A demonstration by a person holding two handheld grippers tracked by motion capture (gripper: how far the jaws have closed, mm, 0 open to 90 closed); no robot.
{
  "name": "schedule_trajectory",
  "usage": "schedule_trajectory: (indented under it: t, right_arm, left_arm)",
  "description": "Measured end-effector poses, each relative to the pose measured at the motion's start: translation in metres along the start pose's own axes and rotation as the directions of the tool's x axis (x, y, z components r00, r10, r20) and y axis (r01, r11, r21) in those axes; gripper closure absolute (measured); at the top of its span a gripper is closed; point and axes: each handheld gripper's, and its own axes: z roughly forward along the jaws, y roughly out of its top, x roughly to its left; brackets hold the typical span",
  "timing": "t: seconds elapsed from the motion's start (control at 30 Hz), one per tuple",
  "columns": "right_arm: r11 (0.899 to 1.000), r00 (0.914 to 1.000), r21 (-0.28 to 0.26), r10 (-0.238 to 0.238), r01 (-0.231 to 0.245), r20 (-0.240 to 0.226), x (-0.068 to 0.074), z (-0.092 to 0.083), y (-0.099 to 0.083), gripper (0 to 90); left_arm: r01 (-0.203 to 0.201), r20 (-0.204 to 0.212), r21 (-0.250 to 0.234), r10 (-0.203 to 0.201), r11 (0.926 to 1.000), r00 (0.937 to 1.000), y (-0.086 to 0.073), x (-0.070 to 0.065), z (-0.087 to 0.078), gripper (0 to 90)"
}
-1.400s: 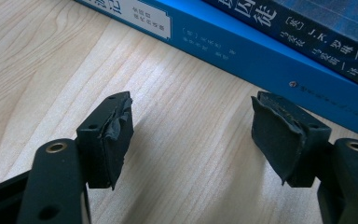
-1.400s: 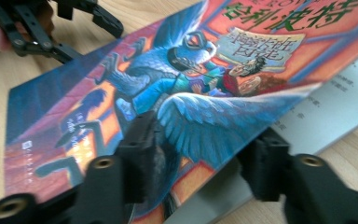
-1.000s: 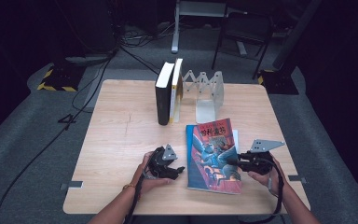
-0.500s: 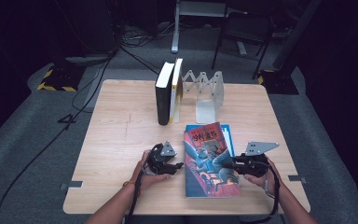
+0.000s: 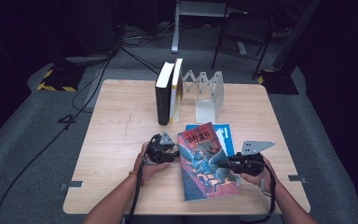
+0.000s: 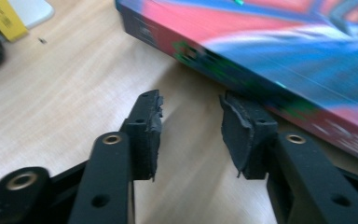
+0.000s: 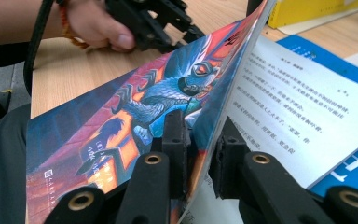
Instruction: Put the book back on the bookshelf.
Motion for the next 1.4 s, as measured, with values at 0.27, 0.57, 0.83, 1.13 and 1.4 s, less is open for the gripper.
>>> schedule_trajectory:
  t: [0.27, 0.57, 0.83, 1.13, 1.4]
  right_arm:
    - [0.997, 0.9987, -0.055, -0.050, 0.051, 0.013, -0.001, -0.006, 0.007, 79.2]
    - [0.985, 0.9906, -0.134, -0.099, 0.112, 0.094, -0.006, -0.016, 0.024, 82.0]
    - [0.956, 0.9663, -0.190, -0.190, 0.222, 0.173, -0.002, -0.016, 0.029, 82.9]
    - [0.957, 0.9789, -0.227, -0.153, 0.181, 0.136, -0.004, -0.014, 0.022, 84.0]
    - [0.929, 0.9532, -0.253, -0.218, 0.269, 0.209, -0.004, -0.019, 0.031, 84.1]
  left_arm:
    - [-0.006, 0.047, -0.116, 0.011, 0.9933, 0.9988, 0.020, 0.012, -0.012, 88.9]
    - [-0.034, 0.006, -0.203, 0.036, 0.9786, 0.9993, 0.058, 0.022, -0.039, 89.5]
    - [-0.039, -0.024, -0.260, 0.033, 0.9649, 0.9992, 0.072, 0.023, -0.051, 89.6]
    - [0.037, 0.036, -0.289, -0.028, 0.9567, 0.9990, 0.070, 0.029, -0.039, 89.4]
    - [-0.012, 0.017, -0.343, 0.019, 0.9392, 0.9997, 0.103, 0.030, -0.063, 89.6]
